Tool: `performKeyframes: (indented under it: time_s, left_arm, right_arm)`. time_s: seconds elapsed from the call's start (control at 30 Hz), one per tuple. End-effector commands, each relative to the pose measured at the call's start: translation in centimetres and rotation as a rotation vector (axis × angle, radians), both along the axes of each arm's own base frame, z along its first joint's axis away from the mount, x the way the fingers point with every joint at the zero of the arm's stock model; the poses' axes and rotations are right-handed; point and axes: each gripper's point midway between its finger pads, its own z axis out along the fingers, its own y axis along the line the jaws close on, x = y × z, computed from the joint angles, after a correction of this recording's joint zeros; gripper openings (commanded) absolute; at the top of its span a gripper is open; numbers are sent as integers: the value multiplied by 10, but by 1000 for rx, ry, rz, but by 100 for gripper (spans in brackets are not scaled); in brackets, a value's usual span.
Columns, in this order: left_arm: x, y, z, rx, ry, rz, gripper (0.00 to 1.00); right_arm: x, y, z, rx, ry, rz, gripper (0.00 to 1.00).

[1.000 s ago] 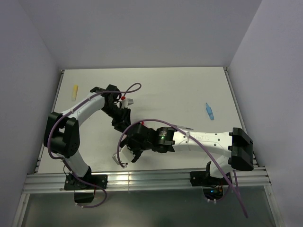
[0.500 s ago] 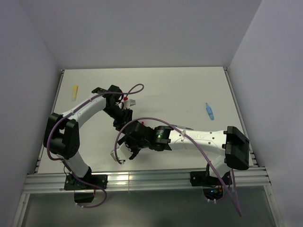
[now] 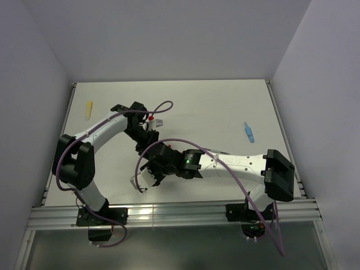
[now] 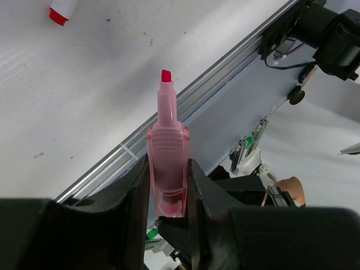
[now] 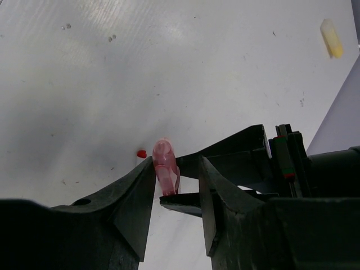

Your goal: Insert the pens into the pen caps

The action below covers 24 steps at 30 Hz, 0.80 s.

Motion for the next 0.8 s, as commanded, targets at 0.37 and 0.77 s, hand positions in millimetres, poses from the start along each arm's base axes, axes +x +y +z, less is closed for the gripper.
performKeyframes:
  time_s: [0.37,0.77]
  left_arm:
    - [-3,-10,15,-50,-6,-18,0]
    - [59,0,44,5,-323,13,99]
  right_arm:
    - [8,9,-7,19,1,-26,29]
    - [15,7,53,218,126,-133,0]
